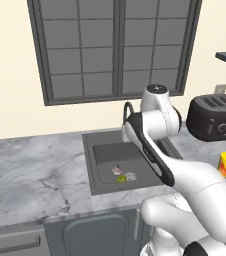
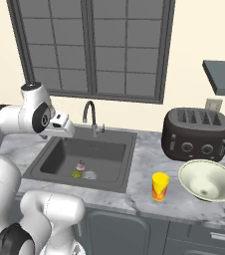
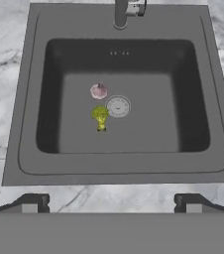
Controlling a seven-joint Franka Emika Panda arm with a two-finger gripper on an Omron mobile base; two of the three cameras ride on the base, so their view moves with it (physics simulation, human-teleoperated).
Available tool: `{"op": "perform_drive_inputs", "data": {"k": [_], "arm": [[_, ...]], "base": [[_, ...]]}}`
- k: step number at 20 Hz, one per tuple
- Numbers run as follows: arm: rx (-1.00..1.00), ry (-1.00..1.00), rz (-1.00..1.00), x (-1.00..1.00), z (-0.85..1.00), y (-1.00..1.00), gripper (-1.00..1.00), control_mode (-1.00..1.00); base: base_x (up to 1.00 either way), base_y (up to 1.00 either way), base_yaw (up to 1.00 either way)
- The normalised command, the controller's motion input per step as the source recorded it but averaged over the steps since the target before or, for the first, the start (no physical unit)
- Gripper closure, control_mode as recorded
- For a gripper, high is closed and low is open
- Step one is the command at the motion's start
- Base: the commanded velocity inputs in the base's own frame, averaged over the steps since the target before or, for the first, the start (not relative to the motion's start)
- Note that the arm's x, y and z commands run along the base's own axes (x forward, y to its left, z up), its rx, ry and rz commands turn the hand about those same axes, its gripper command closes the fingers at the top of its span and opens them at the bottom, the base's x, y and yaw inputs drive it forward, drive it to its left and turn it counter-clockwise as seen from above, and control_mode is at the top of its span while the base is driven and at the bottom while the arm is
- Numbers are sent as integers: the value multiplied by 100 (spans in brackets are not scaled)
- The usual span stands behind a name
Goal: Remove the garlic and broccoli from the sink. Then move the bowl and cup from the counter to the sink for washing.
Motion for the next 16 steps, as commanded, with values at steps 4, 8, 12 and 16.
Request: {"op": "perform_drive_inputs", "data": {"k": [4,8,12,16], "arm": [[0,-1,0,0,-16,5,-100,-100],[0,0,0,0,-16,3,-100,-100],[0,2,-1,0,-17,3,-100,-100],[0,0,-2,0,-15,0,-100,-100]], "base": [[0,0,0],[0,0,0],[0,0,0],[0,0,0]]}}
